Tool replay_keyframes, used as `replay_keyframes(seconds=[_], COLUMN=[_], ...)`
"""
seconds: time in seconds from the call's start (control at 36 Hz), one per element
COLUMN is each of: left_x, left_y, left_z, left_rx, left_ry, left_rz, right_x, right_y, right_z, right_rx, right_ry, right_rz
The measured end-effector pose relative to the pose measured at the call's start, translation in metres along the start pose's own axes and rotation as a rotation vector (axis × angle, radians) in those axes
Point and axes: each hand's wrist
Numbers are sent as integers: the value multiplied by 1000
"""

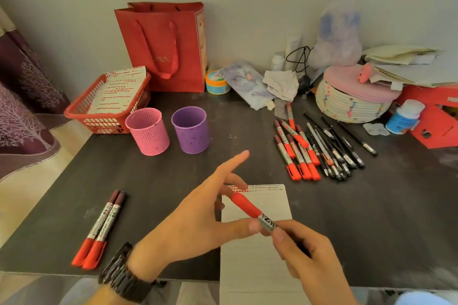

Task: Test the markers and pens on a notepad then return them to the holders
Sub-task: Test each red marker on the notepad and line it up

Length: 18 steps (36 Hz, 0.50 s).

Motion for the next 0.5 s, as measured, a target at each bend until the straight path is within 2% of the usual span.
replay_keyframes(seconds=[0.17, 0.25, 0.36, 0.44, 0.5], left_x=[-2, 3, 8, 7, 6], left_y=[2, -7, -14, -10, -9], left_z=[-14, -24, -33, -32, -33], left_rx=[-901, -1163, -1406, -1557, -1609], left_ry=[-327, -403, -387, -257, -205], left_rz=[162, 263, 258, 231, 221], right_x=[-11, -18, -27, -31, -34], right_y=[-5, -3, -1, 2, 1], right_z=[-14, -25, -40, -46, -47], right_rx=[148, 136, 152, 210, 94], right_ry=[7, 45, 80, 86, 56], right_rz=[-180, -216, -238, -280, -203])
Point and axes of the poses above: each hand's wrist, its own x-axis towards the middle knuckle, its own z-axis out of the back of the hand, y = z × x, and after that the axes turned 6 degrees about -y, right-handed
